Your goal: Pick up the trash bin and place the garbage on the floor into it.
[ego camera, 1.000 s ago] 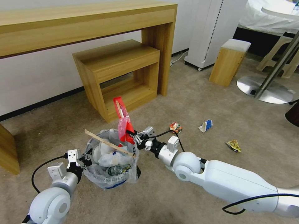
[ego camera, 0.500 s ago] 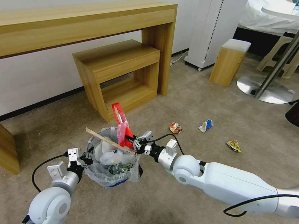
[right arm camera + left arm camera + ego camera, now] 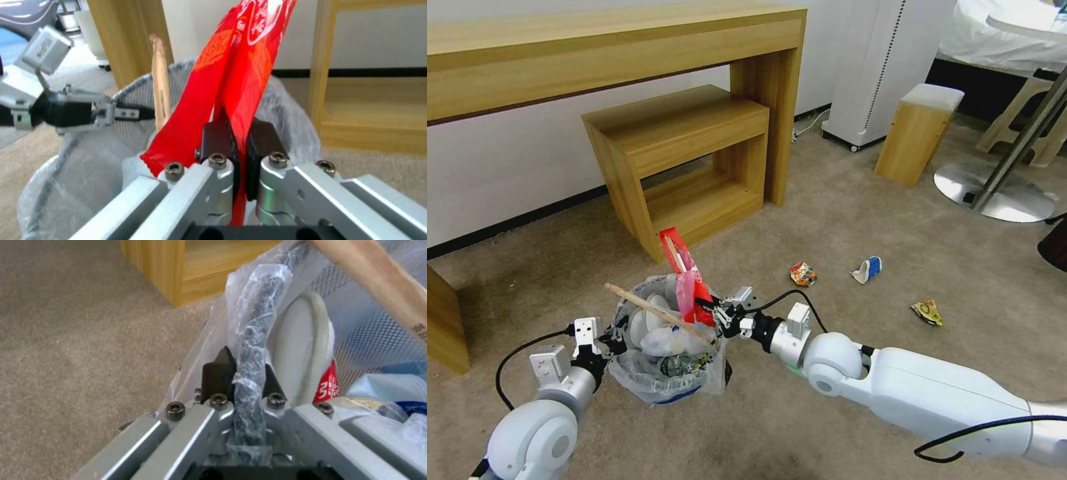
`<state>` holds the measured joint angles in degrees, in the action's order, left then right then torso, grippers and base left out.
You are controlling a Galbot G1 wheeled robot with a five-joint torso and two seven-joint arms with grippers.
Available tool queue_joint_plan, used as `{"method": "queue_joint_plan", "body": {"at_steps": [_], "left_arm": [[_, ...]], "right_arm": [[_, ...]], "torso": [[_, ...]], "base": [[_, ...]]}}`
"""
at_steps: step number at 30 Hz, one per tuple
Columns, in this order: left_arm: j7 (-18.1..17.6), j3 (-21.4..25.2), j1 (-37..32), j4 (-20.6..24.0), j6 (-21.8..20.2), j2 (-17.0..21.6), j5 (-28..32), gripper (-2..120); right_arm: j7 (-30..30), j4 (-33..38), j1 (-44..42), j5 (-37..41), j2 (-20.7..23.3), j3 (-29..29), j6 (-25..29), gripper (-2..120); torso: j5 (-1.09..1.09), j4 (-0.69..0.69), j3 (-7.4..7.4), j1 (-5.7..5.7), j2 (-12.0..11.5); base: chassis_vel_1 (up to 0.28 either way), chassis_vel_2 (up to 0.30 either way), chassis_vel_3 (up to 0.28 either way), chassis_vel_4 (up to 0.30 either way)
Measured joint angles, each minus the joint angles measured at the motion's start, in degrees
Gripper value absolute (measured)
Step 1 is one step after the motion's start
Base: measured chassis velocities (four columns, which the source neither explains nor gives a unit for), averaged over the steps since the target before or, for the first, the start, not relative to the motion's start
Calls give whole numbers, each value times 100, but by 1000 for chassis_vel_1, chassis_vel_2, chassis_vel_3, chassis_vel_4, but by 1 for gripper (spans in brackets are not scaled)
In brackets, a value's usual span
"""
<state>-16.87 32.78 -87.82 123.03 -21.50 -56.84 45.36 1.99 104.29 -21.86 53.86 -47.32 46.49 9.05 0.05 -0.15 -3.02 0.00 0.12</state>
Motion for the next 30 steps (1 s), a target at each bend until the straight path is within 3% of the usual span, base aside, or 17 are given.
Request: {"method": "queue_joint_plan", "body": {"at_steps": [18, 30], "left_arm": [[-2, 32, -74, 186, -3, -54, -8, 0], [-6, 25, -41, 181, -3, -27, 8, 0]], "right_arm": [[-196, -153, 65, -264, -22, 141, 21, 2], [-712, -171, 265, -564, 299, 216, 199, 2]], "torso": [[0, 1, 0, 0, 0], [0, 0, 0, 0, 0]], "base": [[0, 0, 0, 0], [0, 0, 0, 0]]}}
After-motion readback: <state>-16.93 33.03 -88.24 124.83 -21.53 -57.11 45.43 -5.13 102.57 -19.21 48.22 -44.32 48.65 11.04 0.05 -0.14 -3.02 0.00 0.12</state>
